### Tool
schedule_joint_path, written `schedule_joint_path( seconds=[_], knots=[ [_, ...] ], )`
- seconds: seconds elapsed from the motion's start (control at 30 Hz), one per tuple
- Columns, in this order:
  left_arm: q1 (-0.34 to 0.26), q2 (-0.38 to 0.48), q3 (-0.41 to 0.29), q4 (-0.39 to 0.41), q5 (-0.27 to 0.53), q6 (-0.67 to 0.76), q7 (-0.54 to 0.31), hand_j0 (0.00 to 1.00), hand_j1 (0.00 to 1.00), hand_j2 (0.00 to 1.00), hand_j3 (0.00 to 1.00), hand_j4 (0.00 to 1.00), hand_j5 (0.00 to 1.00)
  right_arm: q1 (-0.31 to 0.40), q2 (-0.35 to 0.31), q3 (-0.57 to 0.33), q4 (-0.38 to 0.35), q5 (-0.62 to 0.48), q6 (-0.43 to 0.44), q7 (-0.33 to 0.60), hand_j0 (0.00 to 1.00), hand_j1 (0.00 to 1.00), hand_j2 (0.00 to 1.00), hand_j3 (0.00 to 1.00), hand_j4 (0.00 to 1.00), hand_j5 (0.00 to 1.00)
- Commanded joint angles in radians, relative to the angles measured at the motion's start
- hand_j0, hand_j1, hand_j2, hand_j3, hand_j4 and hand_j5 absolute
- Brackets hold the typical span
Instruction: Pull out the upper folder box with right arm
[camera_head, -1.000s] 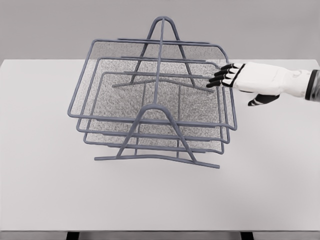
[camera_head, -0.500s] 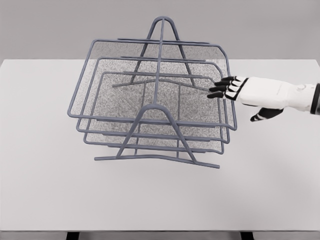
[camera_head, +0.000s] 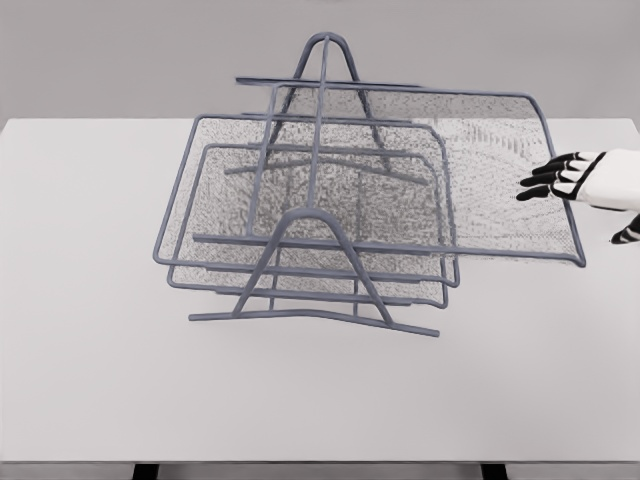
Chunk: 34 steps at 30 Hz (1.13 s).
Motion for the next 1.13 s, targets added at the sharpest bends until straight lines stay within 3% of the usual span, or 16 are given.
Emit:
schedule_joint_path(
  seconds=[0.0,0.3,0.43,0.5,0.57,0.6,0.73,0.83,0.97,1.1],
  knots=[
    [0.0,0.0,0.0,0.0,0.0,0.0,0.0,1.0,1.0,1.0,1.0,1.0,1.0,0.0,-0.046,-0.008,0.005,0.004,-0.001,0.001,1.0,1.0,1.0,1.0,1.0,1.0],
    [0.0,0.0,0.0,0.0,0.0,0.0,0.0,1.0,1.0,1.0,1.0,1.0,1.0,-0.002,-0.167,-0.011,0.021,-0.062,-0.001,0.001,1.0,1.0,1.0,1.0,1.0,1.0],
    [0.0,0.0,0.0,0.0,0.0,0.0,0.0,1.0,1.0,1.0,1.0,1.0,1.0,-0.002,-0.169,-0.078,0.019,-0.175,-0.001,0.001,1.0,1.0,1.0,1.0,1.0,1.0],
    [0.0,0.0,0.0,-0.001,0.0,0.001,0.0,1.0,1.0,1.0,1.0,1.0,1.0,-0.002,-0.187,-0.138,0.019,-0.326,-0.001,0.001,1.0,1.0,1.0,1.0,1.0,1.0],
    [0.0,0.0,0.0,0.0,0.0,0.0,0.0,1.0,1.0,1.0,1.0,1.0,1.0,-0.015,-0.181,-0.155,-0.007,-0.387,-0.001,0.001,1.0,1.0,1.0,1.0,1.0,1.0],
    [0.0,0.0,0.0,0.0,0.0,0.0,0.0,1.0,1.0,1.0,1.0,1.0,1.0,-0.018,-0.172,-0.155,-0.025,-0.398,-0.001,0.001,1.0,1.0,1.0,1.0,1.0,1.0],
    [0.0,0.0,0.0,0.0,0.0,0.0,0.0,1.0,1.0,1.0,1.0,1.0,1.0,-0.092,0.075,-0.131,-0.03,-0.392,-0.001,0.001,1.0,1.0,1.0,1.0,1.0,1.0],
    [0.0,0.0,0.0,0.0,0.0,0.0,0.0,1.0,1.0,1.0,1.0,1.0,1.0,-0.357,0.208,0.145,-0.03,-0.347,-0.001,0.001,1.0,1.0,1.0,1.0,1.0,1.0],
    [-0.002,0.0,0.0,-0.003,0.0,0.0,0.0,1.0,1.0,1.0,1.0,1.0,1.0,-0.35,0.205,0.251,-0.037,-0.347,-0.001,0.001,1.0,1.0,1.0,1.0,1.0,1.0],
    [-0.008,0.0,0.0,-0.003,0.0,0.0,0.003,1.0,1.0,1.0,1.0,1.0,1.0,-0.337,0.181,0.254,-0.037,-0.346,-0.001,0.001,1.0,1.0,1.0,1.0,1.0,1.0]
  ],
)
